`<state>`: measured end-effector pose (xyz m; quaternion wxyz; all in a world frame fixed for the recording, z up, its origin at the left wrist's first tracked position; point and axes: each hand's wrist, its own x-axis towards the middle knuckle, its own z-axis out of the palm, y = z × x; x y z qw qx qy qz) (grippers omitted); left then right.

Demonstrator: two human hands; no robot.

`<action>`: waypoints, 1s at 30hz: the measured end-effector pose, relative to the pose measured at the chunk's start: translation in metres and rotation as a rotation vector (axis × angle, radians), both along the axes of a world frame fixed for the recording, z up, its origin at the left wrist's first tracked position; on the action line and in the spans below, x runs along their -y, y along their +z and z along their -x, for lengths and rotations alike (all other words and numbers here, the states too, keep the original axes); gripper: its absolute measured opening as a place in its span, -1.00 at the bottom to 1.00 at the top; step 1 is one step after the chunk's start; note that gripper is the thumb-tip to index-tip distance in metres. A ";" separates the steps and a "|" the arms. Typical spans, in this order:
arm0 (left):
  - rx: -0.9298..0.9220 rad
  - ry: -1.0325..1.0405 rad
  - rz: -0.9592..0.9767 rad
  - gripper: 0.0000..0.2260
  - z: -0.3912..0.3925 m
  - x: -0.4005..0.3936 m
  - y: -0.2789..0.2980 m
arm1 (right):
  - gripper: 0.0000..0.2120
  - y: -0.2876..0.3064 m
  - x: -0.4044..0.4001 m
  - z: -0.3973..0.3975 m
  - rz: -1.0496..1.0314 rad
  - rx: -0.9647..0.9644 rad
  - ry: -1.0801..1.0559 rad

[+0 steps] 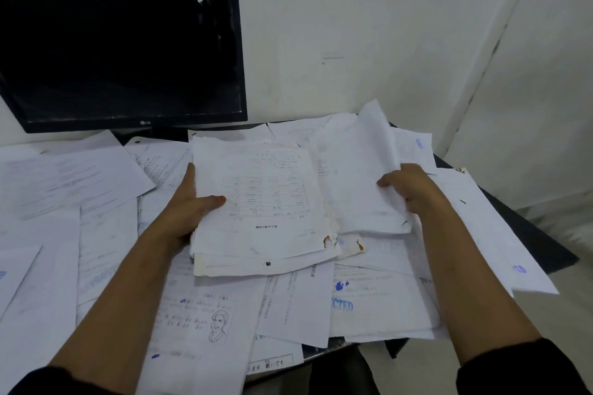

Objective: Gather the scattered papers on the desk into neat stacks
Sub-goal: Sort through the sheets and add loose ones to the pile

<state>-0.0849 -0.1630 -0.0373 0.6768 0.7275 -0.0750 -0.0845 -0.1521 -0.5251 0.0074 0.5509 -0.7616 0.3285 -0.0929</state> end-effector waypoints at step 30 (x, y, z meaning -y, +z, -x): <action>0.026 -0.044 0.210 -0.54 0.017 0.018 0.010 | -0.38 -0.023 -0.087 -0.013 0.397 0.091 0.300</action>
